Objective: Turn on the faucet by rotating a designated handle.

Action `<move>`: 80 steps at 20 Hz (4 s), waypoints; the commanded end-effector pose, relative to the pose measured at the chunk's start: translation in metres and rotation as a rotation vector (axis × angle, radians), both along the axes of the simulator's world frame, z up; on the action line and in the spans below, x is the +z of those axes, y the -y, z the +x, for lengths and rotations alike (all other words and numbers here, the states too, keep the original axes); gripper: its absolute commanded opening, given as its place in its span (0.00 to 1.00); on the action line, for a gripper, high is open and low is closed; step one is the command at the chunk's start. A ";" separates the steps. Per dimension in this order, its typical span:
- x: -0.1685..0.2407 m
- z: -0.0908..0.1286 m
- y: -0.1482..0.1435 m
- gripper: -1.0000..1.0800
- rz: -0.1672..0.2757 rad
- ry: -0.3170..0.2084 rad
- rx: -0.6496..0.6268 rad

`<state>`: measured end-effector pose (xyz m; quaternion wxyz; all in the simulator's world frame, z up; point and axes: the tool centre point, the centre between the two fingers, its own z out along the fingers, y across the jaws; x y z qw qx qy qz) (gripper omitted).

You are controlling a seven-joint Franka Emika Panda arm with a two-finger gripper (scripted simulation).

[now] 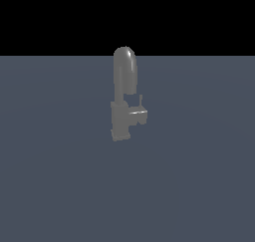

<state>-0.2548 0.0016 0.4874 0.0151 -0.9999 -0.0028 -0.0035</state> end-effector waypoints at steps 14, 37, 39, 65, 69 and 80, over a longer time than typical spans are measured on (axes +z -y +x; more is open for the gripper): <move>-0.003 0.023 -0.001 0.00 0.042 -0.058 -0.044; -0.044 0.140 0.006 0.00 0.274 -0.378 -0.285; -0.050 0.151 0.007 0.00 0.296 -0.409 -0.308; -0.163 0.266 0.033 0.00 0.617 -0.839 -0.623; -0.188 0.279 0.037 0.00 0.673 -0.914 -0.678; -0.269 0.308 0.044 0.00 0.845 -1.143 -0.848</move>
